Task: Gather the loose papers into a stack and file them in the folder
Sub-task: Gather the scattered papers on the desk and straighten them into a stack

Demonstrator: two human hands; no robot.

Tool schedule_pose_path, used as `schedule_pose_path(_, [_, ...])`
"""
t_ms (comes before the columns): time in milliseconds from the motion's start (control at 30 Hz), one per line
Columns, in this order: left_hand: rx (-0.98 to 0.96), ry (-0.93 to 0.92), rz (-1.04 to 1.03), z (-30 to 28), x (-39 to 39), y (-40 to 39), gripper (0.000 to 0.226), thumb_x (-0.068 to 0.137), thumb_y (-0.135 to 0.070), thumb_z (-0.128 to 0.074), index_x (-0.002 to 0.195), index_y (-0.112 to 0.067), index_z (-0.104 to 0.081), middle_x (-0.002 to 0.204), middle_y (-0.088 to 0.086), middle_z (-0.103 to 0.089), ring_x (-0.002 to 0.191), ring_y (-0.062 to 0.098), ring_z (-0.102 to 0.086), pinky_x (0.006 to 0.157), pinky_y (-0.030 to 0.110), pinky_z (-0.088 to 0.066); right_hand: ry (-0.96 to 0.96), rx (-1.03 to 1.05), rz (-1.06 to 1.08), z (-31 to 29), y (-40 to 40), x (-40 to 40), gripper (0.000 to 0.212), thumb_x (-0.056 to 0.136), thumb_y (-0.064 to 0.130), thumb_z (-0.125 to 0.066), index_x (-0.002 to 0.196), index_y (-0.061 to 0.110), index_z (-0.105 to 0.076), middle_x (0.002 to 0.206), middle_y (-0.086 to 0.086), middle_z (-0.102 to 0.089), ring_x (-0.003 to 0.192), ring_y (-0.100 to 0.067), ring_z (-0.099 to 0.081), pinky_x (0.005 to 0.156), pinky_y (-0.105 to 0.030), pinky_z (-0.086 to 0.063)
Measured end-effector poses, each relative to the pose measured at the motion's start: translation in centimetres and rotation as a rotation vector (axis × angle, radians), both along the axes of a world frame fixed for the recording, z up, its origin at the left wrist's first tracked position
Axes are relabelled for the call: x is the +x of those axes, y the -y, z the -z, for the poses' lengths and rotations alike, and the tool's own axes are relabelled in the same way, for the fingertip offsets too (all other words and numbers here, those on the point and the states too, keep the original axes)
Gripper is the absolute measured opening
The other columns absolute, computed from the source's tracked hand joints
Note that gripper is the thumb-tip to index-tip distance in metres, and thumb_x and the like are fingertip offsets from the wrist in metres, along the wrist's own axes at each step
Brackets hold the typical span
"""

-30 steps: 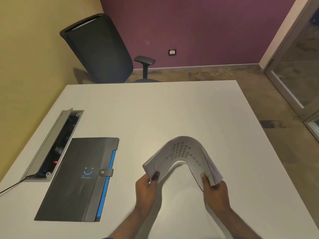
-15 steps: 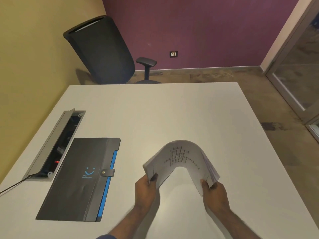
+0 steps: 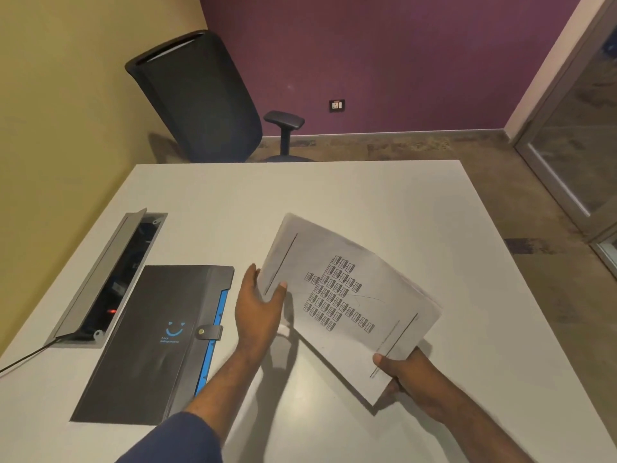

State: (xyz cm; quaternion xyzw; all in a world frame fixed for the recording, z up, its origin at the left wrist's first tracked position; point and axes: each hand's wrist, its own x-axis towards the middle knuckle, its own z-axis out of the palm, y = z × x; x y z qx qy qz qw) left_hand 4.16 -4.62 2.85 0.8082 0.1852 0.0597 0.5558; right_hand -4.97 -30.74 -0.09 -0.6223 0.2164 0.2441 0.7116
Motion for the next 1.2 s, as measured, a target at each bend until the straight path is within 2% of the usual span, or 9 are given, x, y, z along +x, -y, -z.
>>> schedule_pose_path(133, [0.192, 0.040, 0.042, 0.1, -0.5, 0.3, 0.081, 0.087, -0.033, -0.074, 0.155, -0.022, -0.030, 0.161, -0.005, -0.033, 0.153, 0.012, -0.016, 0.119, 0.040, -0.029, -0.028, 0.062, 0.006, 0.1, -0.9, -0.2, 0.030, 0.094, 0.006, -0.060, 0.124, 0.011, -0.056, 0.103, -0.027, -0.073, 0.076, -0.056, -0.068, 0.063, -0.076, -0.050])
schedule_pose_path(267, [0.194, 0.082, 0.022, 0.5, -2.6, 2.0, 0.088, 0.084, -0.036, -0.077, 0.154, -0.015, -0.028, 0.161, 0.003, -0.032, 0.150, 0.020, -0.024, 0.118, 0.041, -0.031, -0.044, 0.093, 0.059, -0.1, -2.2, -0.2, 0.027, 0.096, 0.003, -0.057, 0.119, 0.017, -0.056, 0.110, -0.029, -0.070, 0.088, -0.060, -0.065, 0.070, -0.081, -0.045])
schedule_pose_path(400, [-0.298, -0.286, -0.124, 0.7, -4.7, 4.6, 0.096, 0.081, -0.049, -0.076, 0.154, -0.017, -0.023, 0.152, 0.008, -0.041, 0.132, 0.029, -0.051, 0.110, 0.051, -0.043, -0.028, 0.190, 0.101, -0.3, -3.7, -0.5, 0.035, 0.095, 0.003, -0.058, 0.126, 0.019, -0.054, 0.119, -0.023, -0.069, 0.089, -0.051, -0.067, 0.077, -0.073, -0.048])
schedule_pose_path(467, [-0.574, -0.410, -0.068, 0.8, -5.2, 5.3, 0.082, 0.084, -0.053, -0.071, 0.148, -0.015, -0.036, 0.139, 0.006, -0.059, 0.121, 0.028, -0.062, 0.105, 0.051, -0.048, -0.026, 0.237, 0.109, -0.2, -4.3, -0.6, 0.039, 0.094, 0.004, -0.059, 0.130, 0.018, -0.052, 0.121, -0.022, -0.069, 0.083, -0.040, -0.068, 0.078, -0.066, -0.051])
schedule_pose_path(567, [-0.809, -0.370, 0.031, 0.5, -5.6, 6.0, 0.048, 0.092, -0.045, -0.065, 0.131, -0.016, -0.062, 0.123, 0.005, -0.073, 0.114, 0.027, -0.069, 0.104, 0.050, -0.050, -0.019, 0.313, 0.122, 0.1, -5.2, -1.0, 0.041, 0.093, 0.005, -0.061, 0.130, 0.020, -0.054, 0.123, -0.016, -0.070, 0.089, -0.038, -0.071, 0.070, -0.052, -0.057])
schedule_pose_path(700, [-0.716, -0.337, -0.045, 0.7, -5.5, 6.1, 0.026, 0.099, -0.019, -0.060, 0.121, -0.009, -0.068, 0.114, 0.011, -0.076, 0.108, 0.033, -0.071, 0.100, 0.055, -0.052, -0.038, 0.362, 0.133, 0.9, -5.9, -1.8, 0.042, 0.092, 0.005, -0.062, 0.129, 0.023, -0.055, 0.121, -0.015, -0.071, 0.095, -0.038, -0.072, 0.072, -0.053, -0.059])
schedule_pose_path(967, [-0.584, -0.363, -0.016, 1.1, -4.4, 3.3, 0.022, 0.099, -0.016, -0.060, 0.112, -0.004, -0.071, 0.107, 0.014, -0.077, 0.101, 0.034, -0.073, 0.096, 0.055, -0.054, -0.044, 0.358, 0.072, 0.8, -5.2, -1.4, 0.048, 0.073, 0.030, -0.085, 0.118, 0.025, -0.069, 0.123, -0.017, -0.069, 0.110, -0.042, -0.066, 0.098, -0.060, -0.049])
schedule_pose_path(1067, [-0.596, -0.380, -0.045, 1.0, -3.4, 0.9, 0.028, 0.098, -0.018, -0.061, 0.121, -0.002, -0.066, 0.110, 0.015, -0.075, 0.103, 0.035, -0.071, 0.097, 0.053, -0.054, -0.067, 0.275, 0.180, 0.8, -3.3, -0.2, 0.055, 0.069, 0.035, -0.082, 0.116, 0.008, -0.067, 0.112, -0.019, -0.073, 0.096, -0.035, -0.070, 0.105, -0.057, -0.044])
schedule_pose_path(1200, [-0.626, -0.386, 0.024, 0.3, -2.6, -2.2, 0.028, 0.099, -0.015, -0.059, 0.124, -0.004, -0.065, 0.110, 0.010, -0.077, 0.099, 0.029, -0.074, 0.089, 0.042, -0.058, -0.063, 0.259, 0.358, -0.1, -0.6, 2.4, 0.027, 0.073, 0.032, -0.071, 0.095, 0.016, -0.073, 0.106, -0.012, -0.073, 0.078, -0.027, -0.073, 0.091, -0.052, -0.049])
